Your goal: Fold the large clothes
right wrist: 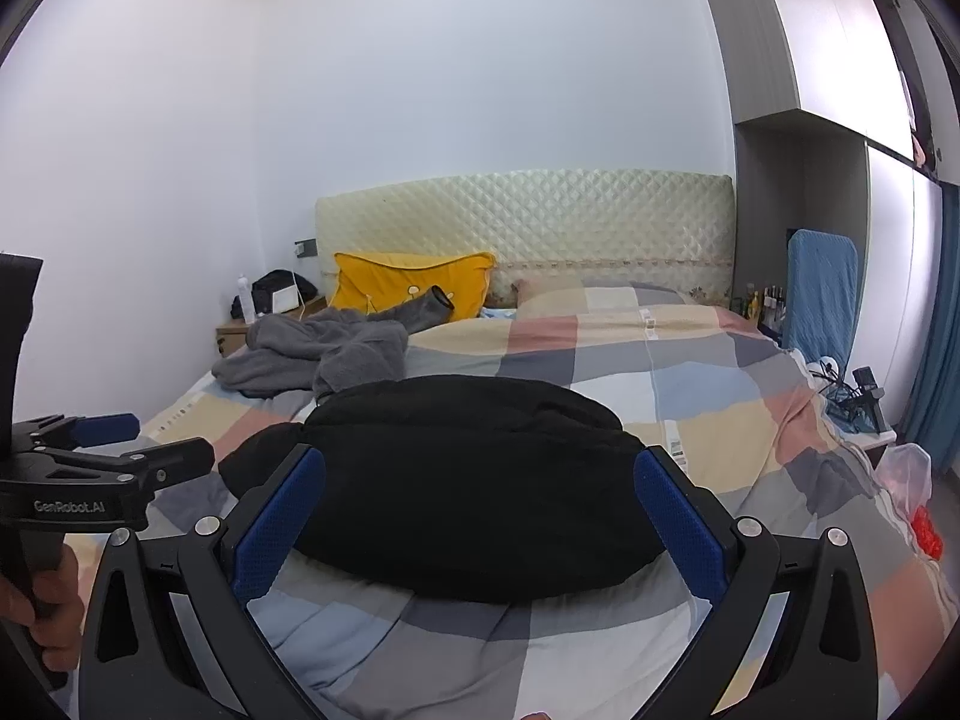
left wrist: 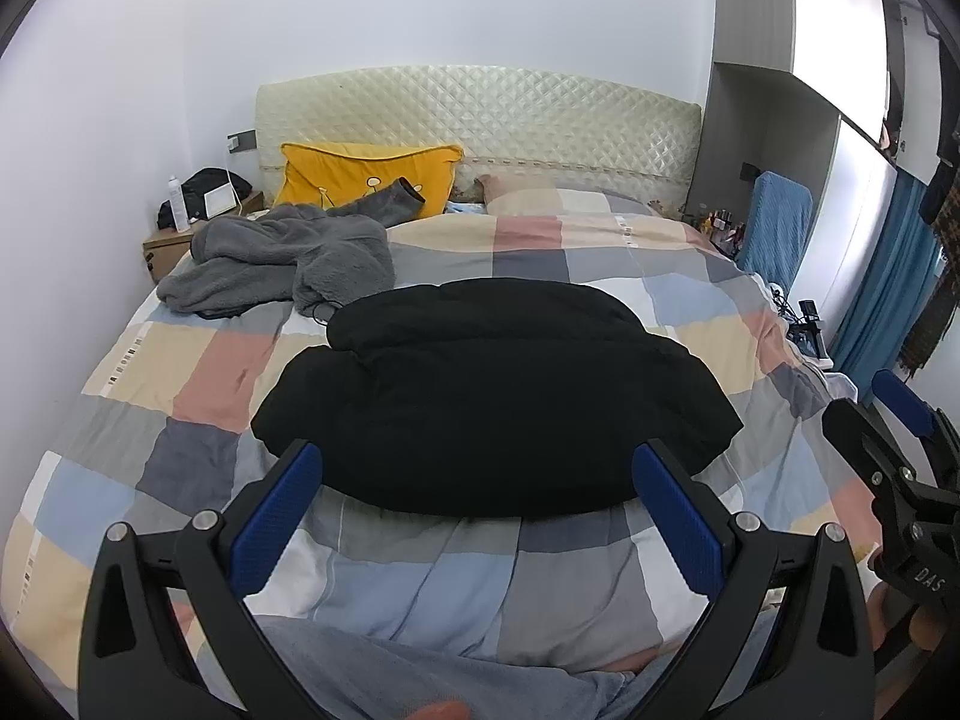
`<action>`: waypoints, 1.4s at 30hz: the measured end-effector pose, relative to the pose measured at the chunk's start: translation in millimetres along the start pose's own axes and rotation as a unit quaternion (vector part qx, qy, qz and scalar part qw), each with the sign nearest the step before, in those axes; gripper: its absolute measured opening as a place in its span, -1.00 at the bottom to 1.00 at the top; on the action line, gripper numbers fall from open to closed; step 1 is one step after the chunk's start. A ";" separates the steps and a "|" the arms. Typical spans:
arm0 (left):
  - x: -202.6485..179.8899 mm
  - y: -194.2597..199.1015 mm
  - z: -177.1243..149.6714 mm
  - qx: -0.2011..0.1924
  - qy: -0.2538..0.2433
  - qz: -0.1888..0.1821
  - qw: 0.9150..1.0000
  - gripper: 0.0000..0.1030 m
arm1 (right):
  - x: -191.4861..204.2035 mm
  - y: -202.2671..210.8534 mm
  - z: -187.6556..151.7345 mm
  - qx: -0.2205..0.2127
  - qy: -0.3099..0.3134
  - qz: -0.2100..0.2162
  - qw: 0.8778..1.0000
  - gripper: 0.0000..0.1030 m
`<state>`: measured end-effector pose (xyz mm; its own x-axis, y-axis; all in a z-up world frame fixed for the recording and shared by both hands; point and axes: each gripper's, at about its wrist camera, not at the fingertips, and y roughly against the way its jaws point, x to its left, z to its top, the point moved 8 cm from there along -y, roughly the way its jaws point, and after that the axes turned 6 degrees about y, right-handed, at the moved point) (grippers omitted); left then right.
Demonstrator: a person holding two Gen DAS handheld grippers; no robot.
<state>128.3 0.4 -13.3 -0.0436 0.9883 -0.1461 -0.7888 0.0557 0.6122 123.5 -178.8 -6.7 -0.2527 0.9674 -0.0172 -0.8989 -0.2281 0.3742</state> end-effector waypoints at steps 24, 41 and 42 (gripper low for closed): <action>-2.1 -5.4 -2.3 0.009 0.003 -0.002 1.000 0.99 | -1.0 -4.4 -2.6 0.006 0.000 0.005 1.000 0.99; -4.6 -2.7 -3.2 0.007 0.008 0.001 1.000 0.99 | 3.0 -5.4 -2.0 0.006 0.000 0.006 1.000 0.99; -4.3 -2.7 -2.9 0.007 0.008 0.000 1.000 0.99 | 2.9 -5.4 -2.1 0.006 0.000 0.006 1.000 0.99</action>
<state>128.8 -4.4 -16.6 -0.0539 0.9858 -0.1591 -0.7798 0.0579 0.6234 126.8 -175.1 -10.7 -0.2635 0.9646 -0.0136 -0.8916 -0.2382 0.3850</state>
